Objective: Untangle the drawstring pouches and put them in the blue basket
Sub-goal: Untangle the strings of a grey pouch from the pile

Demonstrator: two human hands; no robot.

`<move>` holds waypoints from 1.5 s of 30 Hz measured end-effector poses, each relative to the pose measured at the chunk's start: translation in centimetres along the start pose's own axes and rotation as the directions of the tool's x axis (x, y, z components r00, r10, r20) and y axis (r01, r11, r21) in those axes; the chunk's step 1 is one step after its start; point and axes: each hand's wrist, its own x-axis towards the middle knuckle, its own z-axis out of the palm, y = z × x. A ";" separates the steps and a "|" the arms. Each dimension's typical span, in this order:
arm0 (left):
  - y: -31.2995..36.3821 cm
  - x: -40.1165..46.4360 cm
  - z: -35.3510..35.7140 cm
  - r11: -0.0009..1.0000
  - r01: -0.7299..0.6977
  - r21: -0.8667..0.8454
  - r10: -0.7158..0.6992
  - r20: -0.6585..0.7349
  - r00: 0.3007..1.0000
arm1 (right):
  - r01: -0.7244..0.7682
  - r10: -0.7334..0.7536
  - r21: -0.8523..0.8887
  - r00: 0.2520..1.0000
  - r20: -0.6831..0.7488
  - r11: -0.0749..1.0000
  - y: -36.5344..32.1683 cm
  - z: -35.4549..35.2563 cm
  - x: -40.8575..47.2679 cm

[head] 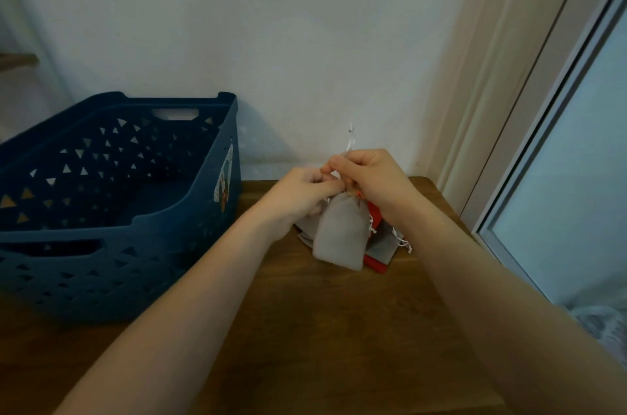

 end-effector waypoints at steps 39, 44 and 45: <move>-2.2 0.0 -1.0 0.985 0.044 0.170 -0.043 -0.010 0.999 | 0.274 -0.076 -0.696 0.950 0.302 0.663 1.0 -1.0 -0.1; -2.6 -0.1 -1.0 0.961 0.105 0.254 -0.115 0.022 0.993 | 0.280 -0.166 -0.682 0.959 0.229 0.676 0.6 -1.1 -0.2; -2.6 -0.1 -1.0 0.971 0.112 0.213 -0.119 0.020 0.993 | 0.285 -0.159 -0.648 0.956 0.248 0.707 0.5 -1.0 -0.5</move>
